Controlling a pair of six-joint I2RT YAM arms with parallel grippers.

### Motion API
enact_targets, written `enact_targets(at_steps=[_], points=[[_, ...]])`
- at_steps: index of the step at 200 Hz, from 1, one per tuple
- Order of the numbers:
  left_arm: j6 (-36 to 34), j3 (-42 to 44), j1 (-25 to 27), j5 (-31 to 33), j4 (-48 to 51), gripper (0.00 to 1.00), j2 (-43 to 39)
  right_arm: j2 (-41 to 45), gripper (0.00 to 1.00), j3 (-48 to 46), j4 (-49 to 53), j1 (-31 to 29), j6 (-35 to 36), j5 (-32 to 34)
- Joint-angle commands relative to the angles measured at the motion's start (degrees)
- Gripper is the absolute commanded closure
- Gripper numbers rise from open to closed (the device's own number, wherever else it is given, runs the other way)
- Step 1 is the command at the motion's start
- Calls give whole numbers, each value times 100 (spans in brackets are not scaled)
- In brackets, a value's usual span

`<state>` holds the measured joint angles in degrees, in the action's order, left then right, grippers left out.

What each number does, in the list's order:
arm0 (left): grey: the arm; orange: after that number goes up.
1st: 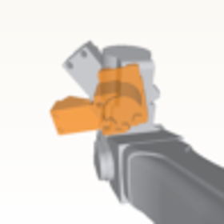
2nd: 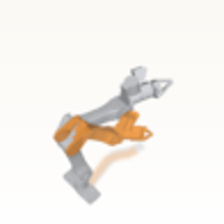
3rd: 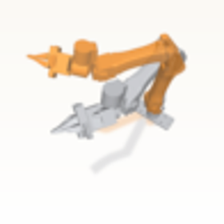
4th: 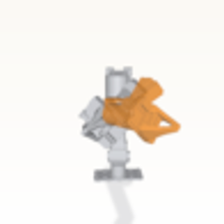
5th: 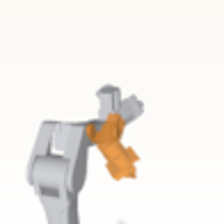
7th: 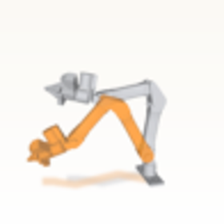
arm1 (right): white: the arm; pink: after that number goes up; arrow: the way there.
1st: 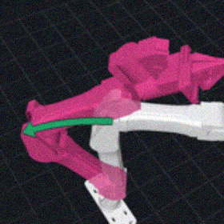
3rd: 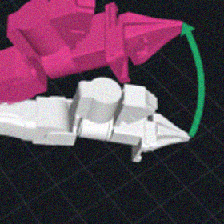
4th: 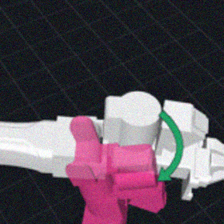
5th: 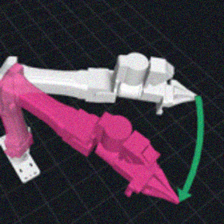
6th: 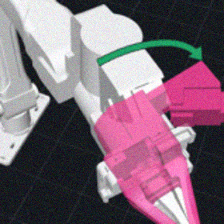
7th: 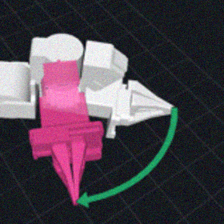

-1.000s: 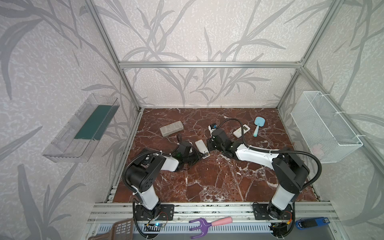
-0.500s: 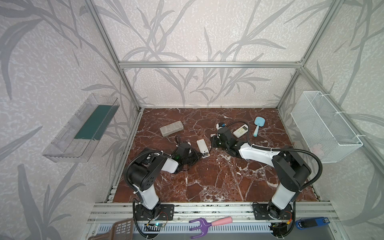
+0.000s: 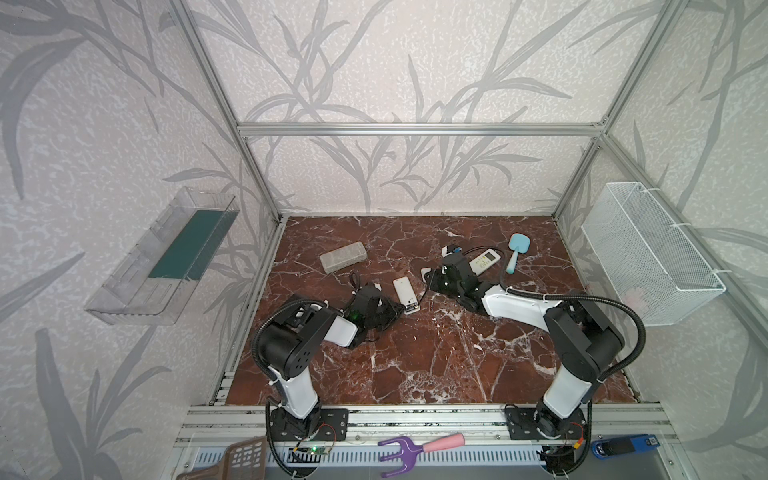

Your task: Unload the batteries from the remote control

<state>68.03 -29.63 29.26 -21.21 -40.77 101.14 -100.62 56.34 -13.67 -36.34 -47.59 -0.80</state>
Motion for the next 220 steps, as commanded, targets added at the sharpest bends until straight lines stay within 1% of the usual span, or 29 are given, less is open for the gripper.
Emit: enact_targets(at_steps=[1, 35, 95, 156, 220], points=[[79, -8, 95, 25, 122, 82, 195, -120, 100, -66, -581, -120, -689, -886], [66, -25, 98, 28, 172, 82, 152, -116, 100, -131, -610, -55, -756, -921], [-33, -118, 96, 27, 349, 82, 99, -105, 100, -315, -950, 41, -1120, -1157], [-79, -157, 98, 21, 457, 72, 27, -48, 100, -351, -988, 64, -1173, -1169], [-123, -279, 98, 16, 527, 72, 179, -184, 100, -334, -980, 66, -1195, -1265]])
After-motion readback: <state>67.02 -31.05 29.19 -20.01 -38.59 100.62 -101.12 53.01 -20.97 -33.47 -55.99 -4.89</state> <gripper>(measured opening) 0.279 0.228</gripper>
